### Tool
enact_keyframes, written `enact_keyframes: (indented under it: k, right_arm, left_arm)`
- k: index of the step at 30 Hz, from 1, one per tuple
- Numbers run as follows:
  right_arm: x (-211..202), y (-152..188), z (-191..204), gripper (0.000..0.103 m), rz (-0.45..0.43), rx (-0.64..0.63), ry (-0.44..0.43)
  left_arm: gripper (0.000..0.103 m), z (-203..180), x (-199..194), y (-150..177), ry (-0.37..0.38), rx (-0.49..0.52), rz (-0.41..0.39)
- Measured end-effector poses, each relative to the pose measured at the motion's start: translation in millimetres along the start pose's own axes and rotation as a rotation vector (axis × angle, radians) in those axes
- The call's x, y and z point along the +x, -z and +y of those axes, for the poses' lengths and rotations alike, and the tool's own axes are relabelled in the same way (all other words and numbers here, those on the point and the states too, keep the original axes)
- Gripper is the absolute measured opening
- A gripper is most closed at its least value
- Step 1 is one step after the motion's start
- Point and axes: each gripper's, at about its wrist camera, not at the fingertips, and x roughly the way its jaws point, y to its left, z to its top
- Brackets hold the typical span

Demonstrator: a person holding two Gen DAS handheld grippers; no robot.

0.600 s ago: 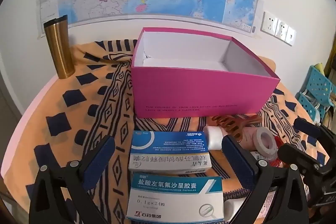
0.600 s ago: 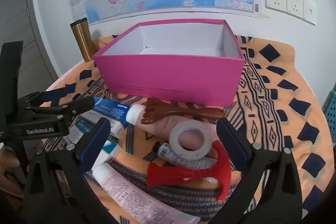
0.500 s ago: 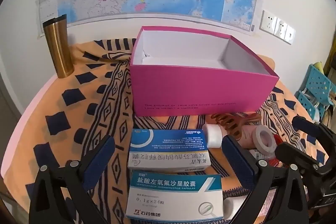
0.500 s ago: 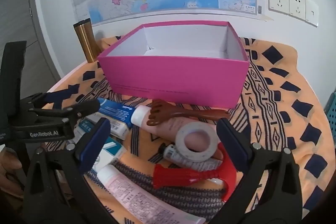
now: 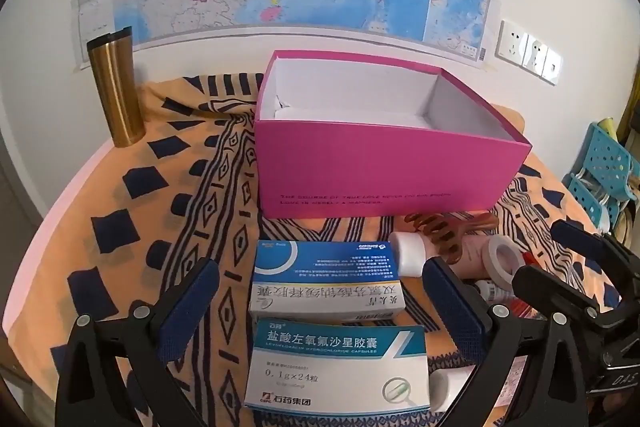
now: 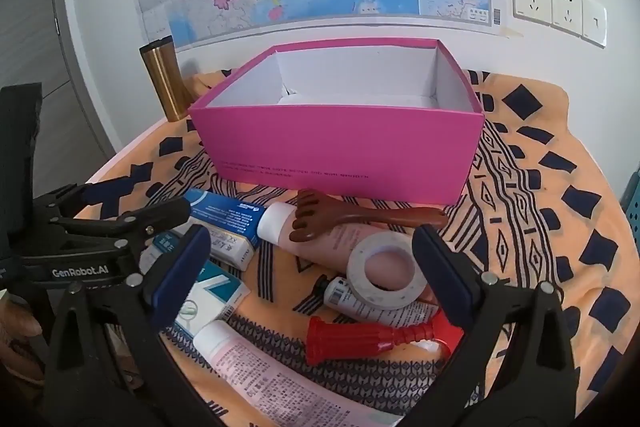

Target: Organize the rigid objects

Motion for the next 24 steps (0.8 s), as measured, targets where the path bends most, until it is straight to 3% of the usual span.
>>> enact_keyframes:
  k: [24]
  right_arm:
    - [2.5,0.5,-0.9,0.101,0.001,0.005,-0.024]
  left_arm:
    - [0.103,1.8,0.1,1.3,0.0,0.006,0.004]
